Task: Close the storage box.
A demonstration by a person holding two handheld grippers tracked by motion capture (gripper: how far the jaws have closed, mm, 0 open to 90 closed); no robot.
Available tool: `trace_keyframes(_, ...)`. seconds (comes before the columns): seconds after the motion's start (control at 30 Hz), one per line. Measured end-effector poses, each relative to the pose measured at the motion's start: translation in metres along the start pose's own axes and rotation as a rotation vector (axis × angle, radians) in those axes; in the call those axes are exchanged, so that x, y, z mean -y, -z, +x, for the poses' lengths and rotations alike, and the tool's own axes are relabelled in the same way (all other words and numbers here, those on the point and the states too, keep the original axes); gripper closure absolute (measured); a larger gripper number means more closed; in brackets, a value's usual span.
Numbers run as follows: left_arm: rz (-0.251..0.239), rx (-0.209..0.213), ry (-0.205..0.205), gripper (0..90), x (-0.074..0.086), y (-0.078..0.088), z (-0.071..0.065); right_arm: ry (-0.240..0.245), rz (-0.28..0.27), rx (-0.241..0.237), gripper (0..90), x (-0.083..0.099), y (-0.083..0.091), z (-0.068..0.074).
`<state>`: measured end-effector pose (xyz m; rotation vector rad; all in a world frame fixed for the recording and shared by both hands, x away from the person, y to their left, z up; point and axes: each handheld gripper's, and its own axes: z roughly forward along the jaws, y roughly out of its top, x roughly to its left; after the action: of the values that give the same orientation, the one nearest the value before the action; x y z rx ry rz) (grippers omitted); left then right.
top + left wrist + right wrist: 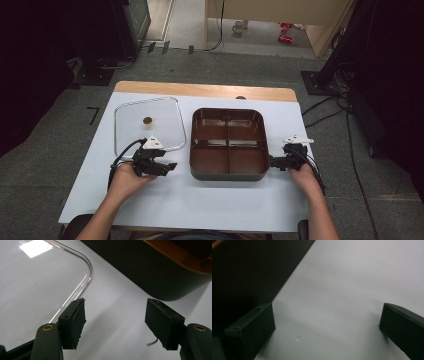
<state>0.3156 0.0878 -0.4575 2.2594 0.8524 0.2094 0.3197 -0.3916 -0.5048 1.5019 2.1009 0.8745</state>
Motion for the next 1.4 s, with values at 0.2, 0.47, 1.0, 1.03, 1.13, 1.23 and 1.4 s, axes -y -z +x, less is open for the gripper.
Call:
trace_keyframes(0.2, -0.013, 0.004, 0.008, 36.4, -0.003, 0.005, 0.004, 0.000, 0.000, 0.000, 0.0, 0.000, 0.000, 0.000)
trace_keyframes(0.47, -0.015, -0.015, 0.020, 38.5, -0.004, 0.011, 0.012, 0.000, 0.000, 0.000, 0.0, 0.000, 0.000, 0.000)
trace_keyframes(1.0, -0.025, -0.052, 0.046, 40.0, -0.008, 0.017, 0.037, 0.000, 0.000, 0.000, 0.0, 0.000, 0.000, 0.000)
trace_keyframes(1.03, -0.024, -0.054, 0.049, 40.1, -0.008, 0.017, 0.039, 0.000, 0.000, 0.000, 0.0, 0.000, 0.000, 0.000)
trace_keyframes(1.13, -0.025, -0.060, 0.049, 40.3, -0.010, 0.016, 0.044, 0.000, 0.000, 0.000, 0.0, 0.000, 0.000, 0.000)
trace_keyframes(1.23, -0.028, -0.064, 0.060, 40.2, -0.012, 0.017, 0.053, 0.000, 0.000, 0.000, 0.0, 0.000, 0.000, 0.000)
trace_keyframes(1.4, -0.038, -0.078, 0.073, 40.1, -0.015, 0.019, 0.062, -0.001, -0.001, 0.000, 0.0, 0.000, 0.000, 0.000)
